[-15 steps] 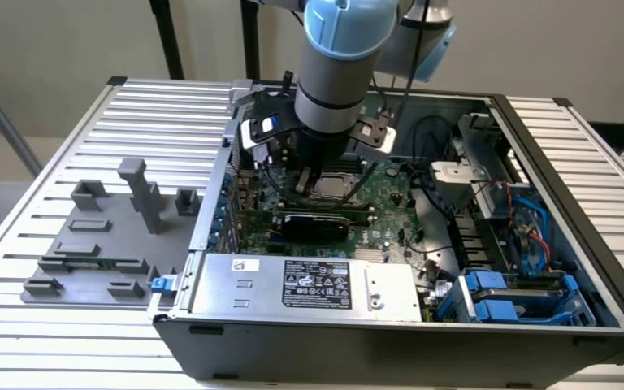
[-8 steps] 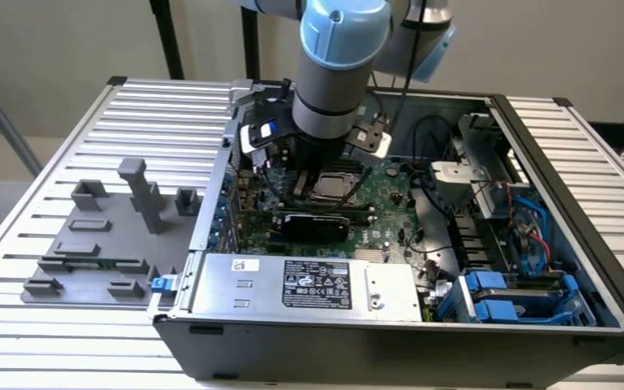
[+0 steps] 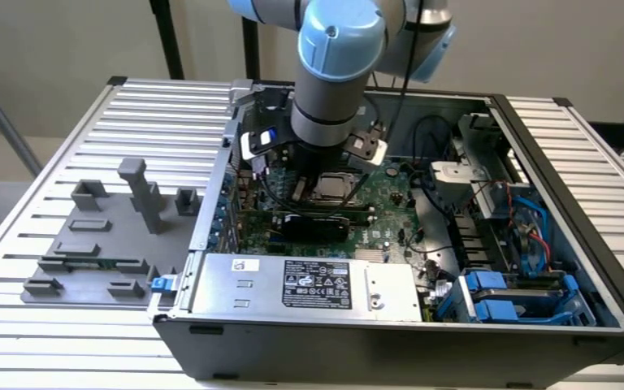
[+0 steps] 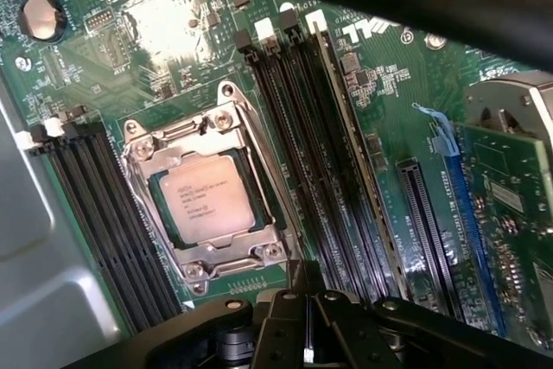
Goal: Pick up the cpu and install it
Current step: 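Install the second cpu locking lever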
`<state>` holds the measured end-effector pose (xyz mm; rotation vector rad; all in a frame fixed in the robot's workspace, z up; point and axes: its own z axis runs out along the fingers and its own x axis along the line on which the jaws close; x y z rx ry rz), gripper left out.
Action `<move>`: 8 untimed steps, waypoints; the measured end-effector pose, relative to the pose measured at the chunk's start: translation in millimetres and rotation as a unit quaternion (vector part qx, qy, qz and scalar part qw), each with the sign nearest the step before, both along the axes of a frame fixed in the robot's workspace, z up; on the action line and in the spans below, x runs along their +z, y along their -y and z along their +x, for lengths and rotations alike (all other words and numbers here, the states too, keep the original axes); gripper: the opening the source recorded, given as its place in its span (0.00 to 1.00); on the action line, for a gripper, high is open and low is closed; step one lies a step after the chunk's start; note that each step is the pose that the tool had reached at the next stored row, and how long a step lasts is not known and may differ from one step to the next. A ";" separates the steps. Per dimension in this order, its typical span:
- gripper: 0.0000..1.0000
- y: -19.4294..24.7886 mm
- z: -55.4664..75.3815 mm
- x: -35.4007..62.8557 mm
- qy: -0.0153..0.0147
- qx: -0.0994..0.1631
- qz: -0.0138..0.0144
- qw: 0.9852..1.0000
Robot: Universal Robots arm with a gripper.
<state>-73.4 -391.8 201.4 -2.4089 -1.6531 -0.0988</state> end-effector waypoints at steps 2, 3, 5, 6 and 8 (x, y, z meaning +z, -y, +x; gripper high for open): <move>0.11 -1.0 -0.3 -1.5 0.000 -0.001 0.000 1.000; 0.11 -2.0 -0.4 -2.1 0.000 -0.002 0.000 1.000; 0.11 -3.4 -0.3 -3.1 0.000 -0.003 0.000 1.000; 0.11 -3.6 -0.2 -3.5 0.000 -0.004 0.000 1.000; 0.11 -3.8 -0.4 -4.3 0.000 -0.005 0.000 1.000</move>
